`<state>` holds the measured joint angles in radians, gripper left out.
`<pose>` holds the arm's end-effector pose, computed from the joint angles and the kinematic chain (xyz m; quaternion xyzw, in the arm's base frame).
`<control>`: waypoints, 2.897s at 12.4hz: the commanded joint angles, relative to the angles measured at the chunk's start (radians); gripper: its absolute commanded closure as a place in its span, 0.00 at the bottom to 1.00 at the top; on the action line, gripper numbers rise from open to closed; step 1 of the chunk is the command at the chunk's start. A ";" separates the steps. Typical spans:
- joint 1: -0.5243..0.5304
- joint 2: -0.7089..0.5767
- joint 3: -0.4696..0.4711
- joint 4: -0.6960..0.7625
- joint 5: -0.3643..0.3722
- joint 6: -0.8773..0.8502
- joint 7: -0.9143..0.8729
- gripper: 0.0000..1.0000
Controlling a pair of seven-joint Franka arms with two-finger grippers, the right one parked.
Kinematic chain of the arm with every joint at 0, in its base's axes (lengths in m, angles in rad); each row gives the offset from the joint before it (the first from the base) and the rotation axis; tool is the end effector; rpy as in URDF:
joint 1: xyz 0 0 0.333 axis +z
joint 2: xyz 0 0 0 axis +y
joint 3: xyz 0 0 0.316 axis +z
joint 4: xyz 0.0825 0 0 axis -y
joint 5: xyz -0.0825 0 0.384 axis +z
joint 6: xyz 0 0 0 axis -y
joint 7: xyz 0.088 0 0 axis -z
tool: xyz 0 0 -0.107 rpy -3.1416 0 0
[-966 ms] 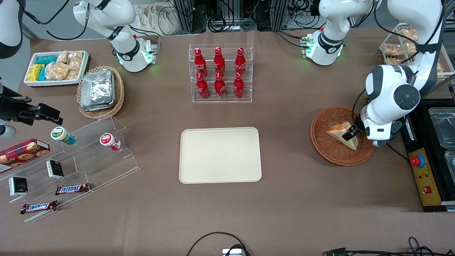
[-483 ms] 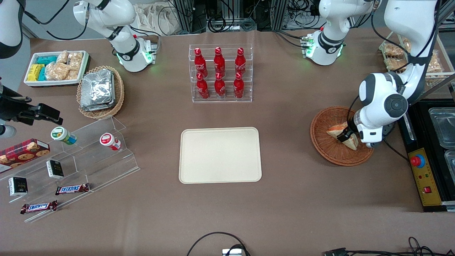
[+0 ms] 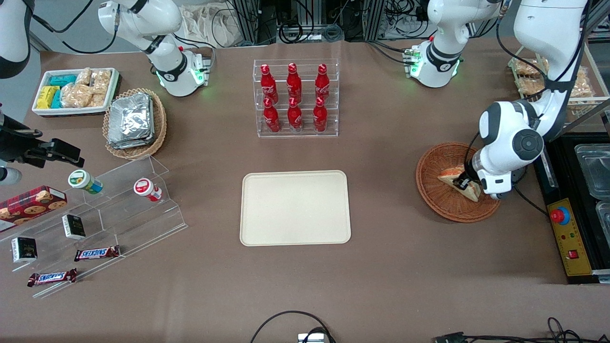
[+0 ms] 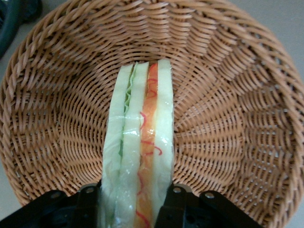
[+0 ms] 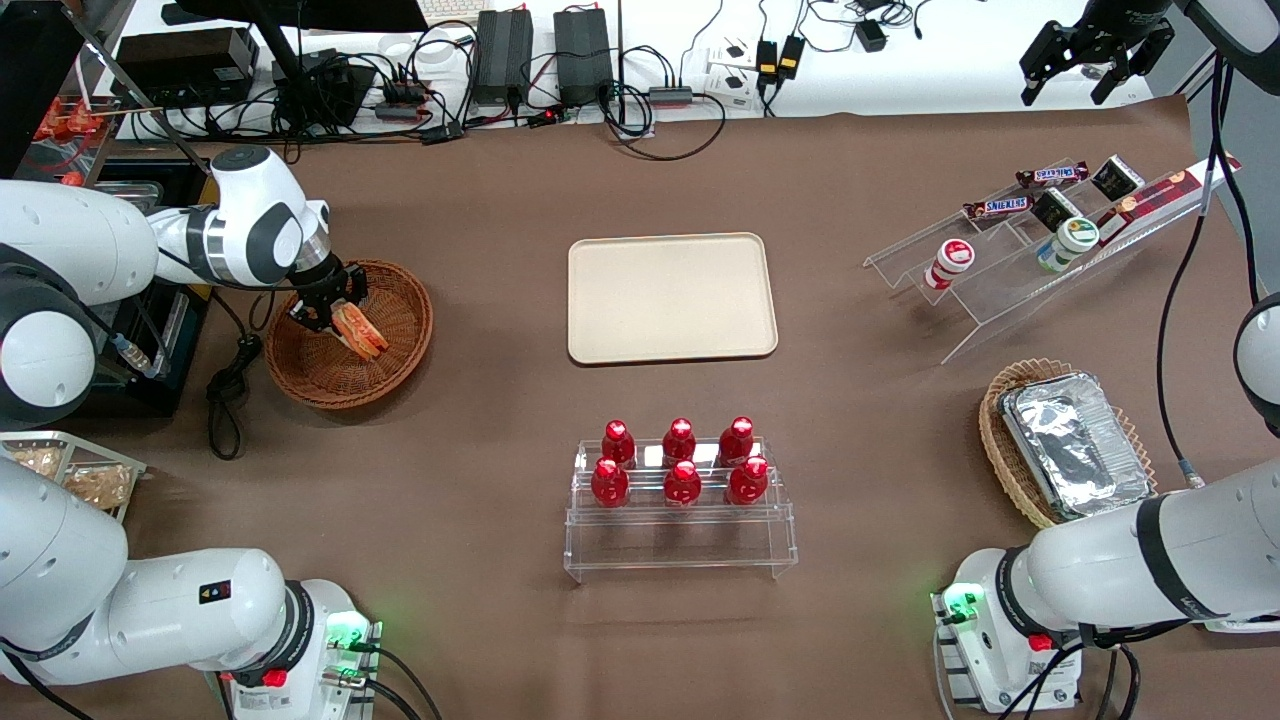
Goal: Place sandwich from basket to tray
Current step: 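Lower the left gripper onto the wrapped sandwich and close on it, then lift the sandwich out of the basket and carry it toward the tray, then lower the sandwich onto the cream tray and open the left gripper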
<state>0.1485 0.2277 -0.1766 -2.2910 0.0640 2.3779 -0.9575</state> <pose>0.5150 -0.0151 0.2420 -0.9023 -0.4258 0.0597 0.0327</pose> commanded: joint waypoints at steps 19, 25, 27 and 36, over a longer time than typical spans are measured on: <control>-0.314 0.574 -0.483 0.903 0.289 -0.482 -0.087 1.00; -0.348 0.671 -0.483 0.943 0.381 -0.442 -0.089 0.63; -0.348 0.671 -0.483 0.943 0.384 -0.442 -0.089 0.00; -0.294 0.581 -0.474 0.940 0.384 -0.566 -0.099 0.00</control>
<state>-0.1706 0.8636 -0.6529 -1.3468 0.4355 1.8970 -1.0429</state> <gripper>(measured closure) 0.000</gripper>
